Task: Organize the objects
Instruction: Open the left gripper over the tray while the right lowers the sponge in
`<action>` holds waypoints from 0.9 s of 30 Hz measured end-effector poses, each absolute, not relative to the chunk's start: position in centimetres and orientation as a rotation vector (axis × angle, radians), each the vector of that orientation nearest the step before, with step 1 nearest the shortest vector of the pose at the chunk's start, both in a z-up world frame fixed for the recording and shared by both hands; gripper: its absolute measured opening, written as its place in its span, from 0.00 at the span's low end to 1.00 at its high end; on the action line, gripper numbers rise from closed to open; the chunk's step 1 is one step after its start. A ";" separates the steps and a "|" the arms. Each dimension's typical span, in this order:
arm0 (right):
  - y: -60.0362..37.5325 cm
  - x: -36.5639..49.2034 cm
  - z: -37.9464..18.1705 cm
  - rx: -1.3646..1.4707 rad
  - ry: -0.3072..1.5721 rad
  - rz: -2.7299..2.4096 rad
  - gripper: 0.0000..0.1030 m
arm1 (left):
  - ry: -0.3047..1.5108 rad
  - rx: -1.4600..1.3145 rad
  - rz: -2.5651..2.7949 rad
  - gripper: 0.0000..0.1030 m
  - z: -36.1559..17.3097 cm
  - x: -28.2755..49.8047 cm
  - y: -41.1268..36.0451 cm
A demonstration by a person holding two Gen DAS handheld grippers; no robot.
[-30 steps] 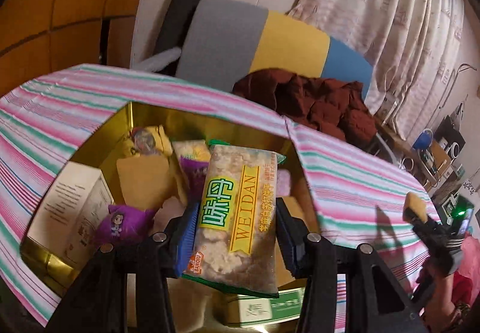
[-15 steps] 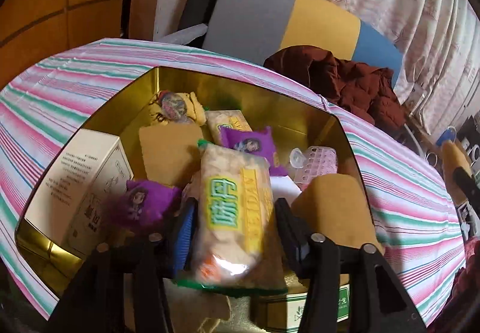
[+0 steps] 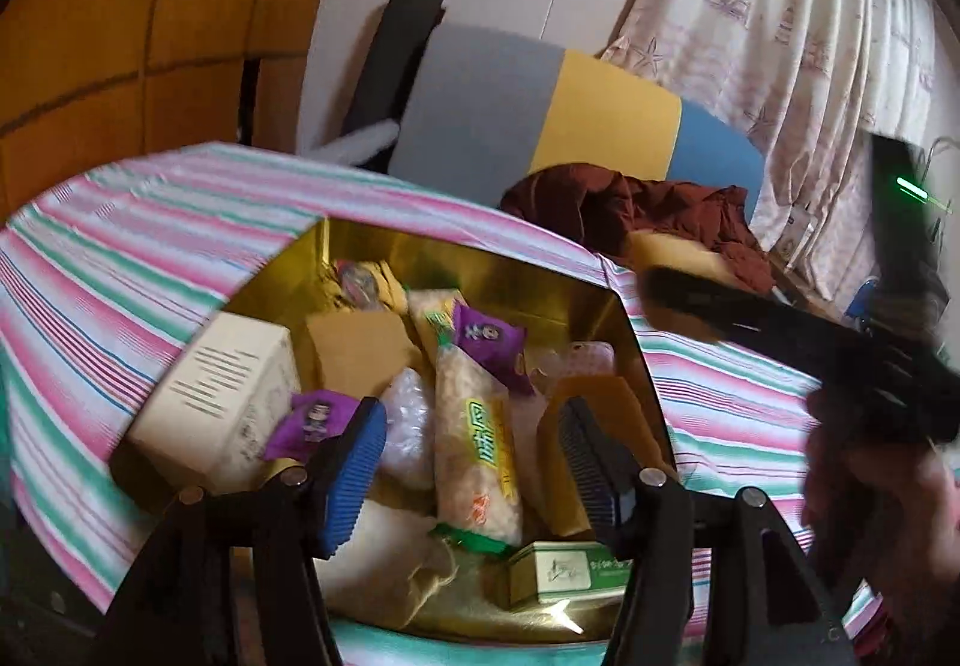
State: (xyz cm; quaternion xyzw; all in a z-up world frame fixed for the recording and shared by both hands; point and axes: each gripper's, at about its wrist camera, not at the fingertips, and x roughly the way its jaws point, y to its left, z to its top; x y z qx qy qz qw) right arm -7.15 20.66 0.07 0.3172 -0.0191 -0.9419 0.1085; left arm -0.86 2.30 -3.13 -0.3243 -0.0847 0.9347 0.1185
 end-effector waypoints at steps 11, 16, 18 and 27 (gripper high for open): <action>17.9 -15.9 -4.3 1.198 0.116 -2.652 0.64 | -0.152 -0.982 2.810 0.59 -3.0 -0.2 1.9; 18.6 -16.8 -5.1 1.226 0.020 -2.634 0.80 | -0.195 -1.026 2.854 0.59 -3.2 -0.7 0.9; 19.0 -16.0 -4.7 1.181 0.004 -2.658 0.91 | -0.214 -1.036 2.869 0.59 -3.1 -0.7 0.6; 20.5 -10.4 -0.3 1.083 -0.115 -2.783 1.00 | -0.211 -1.104 2.893 0.59 -2.6 -0.6 0.7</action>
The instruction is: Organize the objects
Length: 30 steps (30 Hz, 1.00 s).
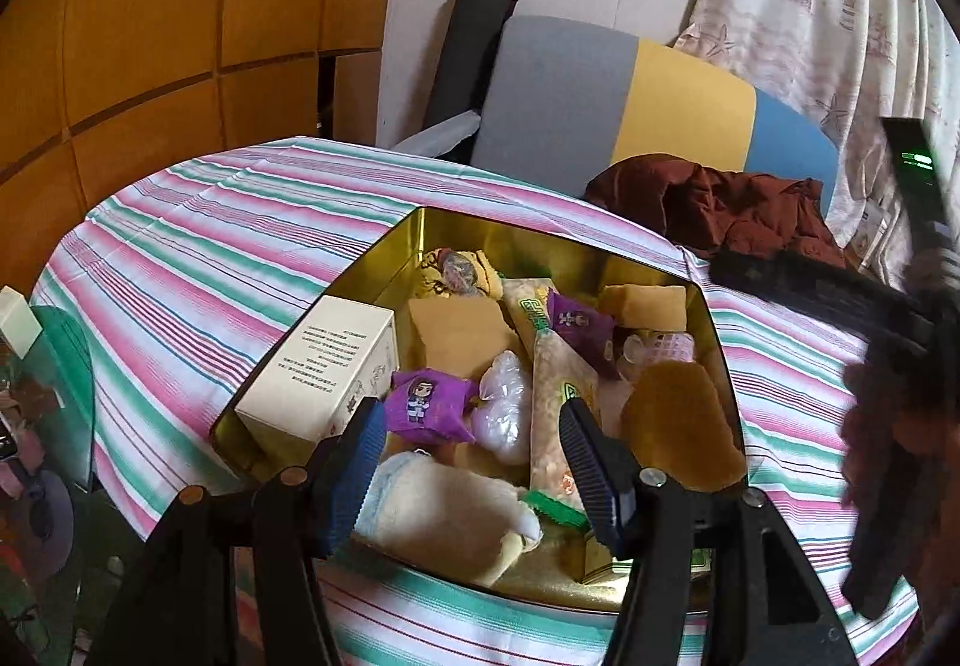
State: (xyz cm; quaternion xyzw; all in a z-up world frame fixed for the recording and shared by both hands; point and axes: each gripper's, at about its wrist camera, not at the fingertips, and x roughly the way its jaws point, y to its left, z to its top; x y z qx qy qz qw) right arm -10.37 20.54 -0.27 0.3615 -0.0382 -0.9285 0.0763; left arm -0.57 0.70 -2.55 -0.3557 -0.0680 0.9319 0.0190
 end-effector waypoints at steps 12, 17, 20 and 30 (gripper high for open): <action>18.4 -2.5 0.4 1.261 -0.052 -2.925 1.00 | -0.134 -1.212 2.930 0.59 -0.5 0.2 -0.4; 17.6 -0.7 0.1 1.281 -0.073 -2.956 1.00 | -0.156 -1.270 2.920 0.59 -0.1 0.4 -1.2; 16.8 -0.1 -0.1 1.288 -0.059 -2.949 1.00 | -0.153 -1.269 2.925 0.59 0.2 0.7 -1.5; 15.4 0.6 0.8 1.285 -0.010 -3.017 1.00 | -0.077 -1.273 2.949 0.59 1.2 1.4 -1.5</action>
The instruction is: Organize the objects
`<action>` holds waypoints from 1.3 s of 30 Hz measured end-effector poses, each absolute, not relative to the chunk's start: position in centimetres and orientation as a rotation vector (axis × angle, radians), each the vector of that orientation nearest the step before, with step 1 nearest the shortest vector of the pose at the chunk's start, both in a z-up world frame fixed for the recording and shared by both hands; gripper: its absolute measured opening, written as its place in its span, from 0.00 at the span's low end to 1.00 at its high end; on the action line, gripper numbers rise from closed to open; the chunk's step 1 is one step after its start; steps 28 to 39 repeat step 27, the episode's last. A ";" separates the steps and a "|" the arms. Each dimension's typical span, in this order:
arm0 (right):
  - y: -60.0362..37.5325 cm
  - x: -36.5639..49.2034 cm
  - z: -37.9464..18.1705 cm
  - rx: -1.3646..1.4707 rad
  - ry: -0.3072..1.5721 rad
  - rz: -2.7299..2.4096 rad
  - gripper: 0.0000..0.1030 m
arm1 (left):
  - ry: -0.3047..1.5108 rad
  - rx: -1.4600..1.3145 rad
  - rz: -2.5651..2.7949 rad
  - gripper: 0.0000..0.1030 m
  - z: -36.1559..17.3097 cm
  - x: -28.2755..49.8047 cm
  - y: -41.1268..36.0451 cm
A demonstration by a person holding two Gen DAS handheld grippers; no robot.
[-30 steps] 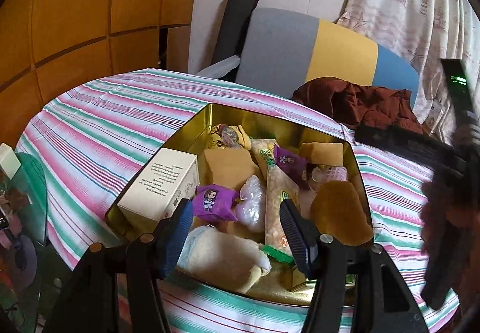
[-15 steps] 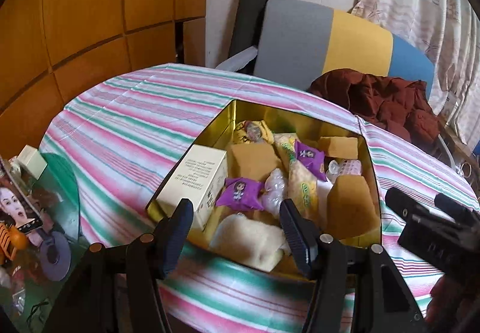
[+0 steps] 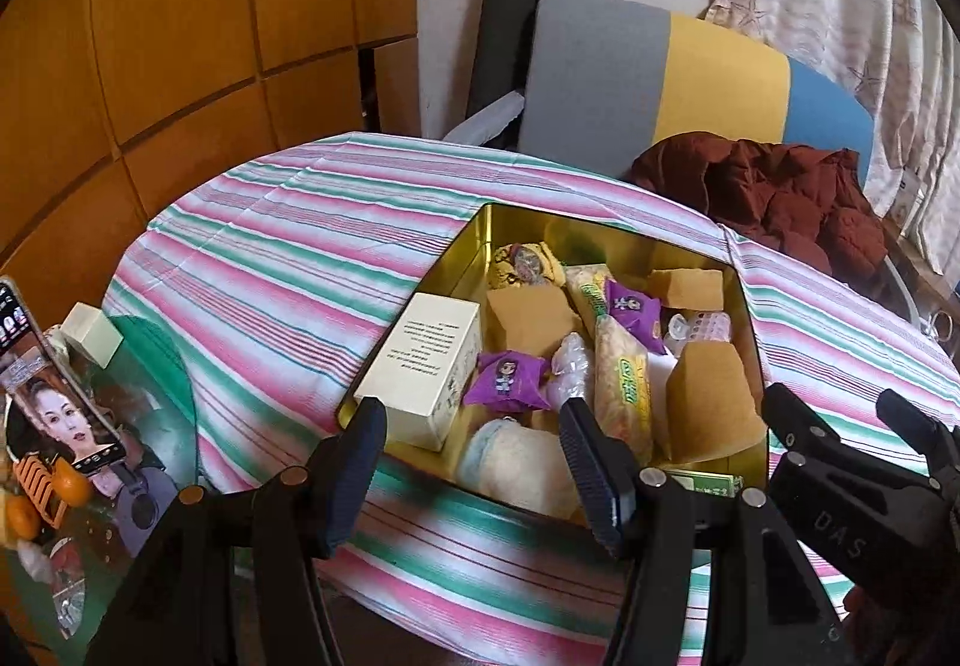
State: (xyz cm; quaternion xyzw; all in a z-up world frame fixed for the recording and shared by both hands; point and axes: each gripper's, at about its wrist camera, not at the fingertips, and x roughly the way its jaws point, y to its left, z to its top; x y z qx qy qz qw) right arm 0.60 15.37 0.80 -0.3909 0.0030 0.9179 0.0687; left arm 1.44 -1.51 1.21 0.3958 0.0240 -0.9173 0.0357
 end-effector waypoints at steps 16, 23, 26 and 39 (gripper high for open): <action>14.8 0.8 0.6 -1.174 0.012 2.754 1.00 | 0.045 1.200 -2.784 0.59 1.3 1.8 -1.5; 14.8 0.8 0.1 -1.183 0.009 2.748 1.00 | 0.082 1.215 -2.781 0.59 0.8 1.8 -1.7; 14.8 0.8 -0.1 -1.190 0.012 2.745 1.00 | 0.083 1.212 -2.779 0.59 0.7 1.7 -1.7; 14.9 0.7 -0.2 -1.191 0.013 2.743 1.00 | 0.081 1.216 -2.777 0.59 0.6 1.7 -1.7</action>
